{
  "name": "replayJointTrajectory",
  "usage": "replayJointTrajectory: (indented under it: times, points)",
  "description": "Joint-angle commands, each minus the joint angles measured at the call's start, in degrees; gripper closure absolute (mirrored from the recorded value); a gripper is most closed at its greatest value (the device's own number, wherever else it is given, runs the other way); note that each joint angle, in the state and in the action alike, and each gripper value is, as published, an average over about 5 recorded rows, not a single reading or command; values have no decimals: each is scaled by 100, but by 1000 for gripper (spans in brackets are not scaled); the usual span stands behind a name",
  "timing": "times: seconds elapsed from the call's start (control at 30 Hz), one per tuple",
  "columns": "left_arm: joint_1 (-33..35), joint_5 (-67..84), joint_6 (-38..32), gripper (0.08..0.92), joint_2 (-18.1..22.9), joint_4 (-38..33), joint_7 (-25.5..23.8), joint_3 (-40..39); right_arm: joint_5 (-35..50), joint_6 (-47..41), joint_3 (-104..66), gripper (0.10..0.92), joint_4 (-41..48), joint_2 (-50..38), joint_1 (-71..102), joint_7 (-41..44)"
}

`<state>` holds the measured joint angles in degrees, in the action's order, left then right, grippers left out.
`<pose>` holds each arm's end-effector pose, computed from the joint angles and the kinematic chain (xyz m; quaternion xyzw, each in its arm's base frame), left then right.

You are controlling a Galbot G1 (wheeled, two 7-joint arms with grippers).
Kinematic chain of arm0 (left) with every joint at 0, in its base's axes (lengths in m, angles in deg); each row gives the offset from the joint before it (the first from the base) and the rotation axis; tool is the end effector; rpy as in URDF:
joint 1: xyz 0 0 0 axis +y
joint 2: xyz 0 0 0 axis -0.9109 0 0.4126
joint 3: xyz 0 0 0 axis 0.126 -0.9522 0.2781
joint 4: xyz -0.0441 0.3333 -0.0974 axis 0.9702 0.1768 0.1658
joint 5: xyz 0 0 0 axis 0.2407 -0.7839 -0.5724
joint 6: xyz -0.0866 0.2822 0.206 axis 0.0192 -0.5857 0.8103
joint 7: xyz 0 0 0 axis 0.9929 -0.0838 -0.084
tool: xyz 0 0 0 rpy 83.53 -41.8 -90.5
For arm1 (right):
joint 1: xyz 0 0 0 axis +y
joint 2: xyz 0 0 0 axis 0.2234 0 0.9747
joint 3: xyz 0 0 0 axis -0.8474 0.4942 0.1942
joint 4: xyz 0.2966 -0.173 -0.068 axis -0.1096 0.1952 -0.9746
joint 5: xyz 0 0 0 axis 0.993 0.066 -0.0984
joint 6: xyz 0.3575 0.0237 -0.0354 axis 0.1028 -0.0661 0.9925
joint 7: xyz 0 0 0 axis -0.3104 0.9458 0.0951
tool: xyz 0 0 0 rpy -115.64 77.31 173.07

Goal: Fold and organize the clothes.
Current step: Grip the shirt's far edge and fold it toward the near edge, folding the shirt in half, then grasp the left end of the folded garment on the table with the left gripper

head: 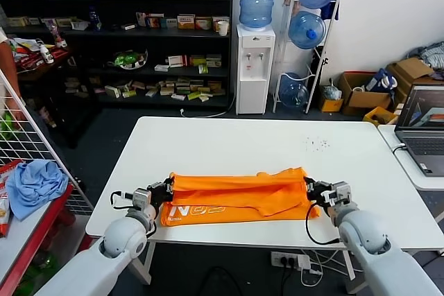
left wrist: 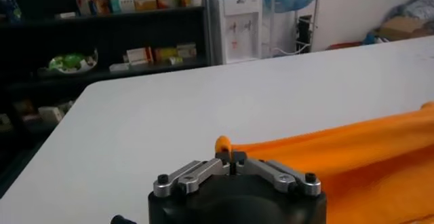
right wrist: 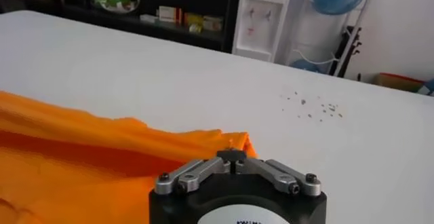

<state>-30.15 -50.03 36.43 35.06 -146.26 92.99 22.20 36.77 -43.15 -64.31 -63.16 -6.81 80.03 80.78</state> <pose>0.3390 0.0413 -0.3407 -0.1135 -0.9677 -0.0649 0.2154 0.3329 -0.1176 -0.3092 0.0939 -0.9537 0.0866 0.2723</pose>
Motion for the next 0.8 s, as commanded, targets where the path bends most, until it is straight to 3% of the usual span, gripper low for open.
replayJointTrajectory:
  times: [0.03, 0.17, 0.7, 0.8]
  points:
    - [784, -92, 14, 868, -109, -573, 166, 84, -16, -270, -154, 901, -699, -165, 797, -250]
    - [834, -84, 3, 761, -69, -611, 302, 141, -21, -222, -183, 843, -829, -204, 825, -261]
    - [640, 1247, 374, 293, 194, -250, 577, 442, 120, -97, -186, 368, -875, -200, 660, -333]
    - [602, 1403, 458, 248, 208, -186, 535, 435, 109, -95, -194, 284, -856, -191, 630, -333]
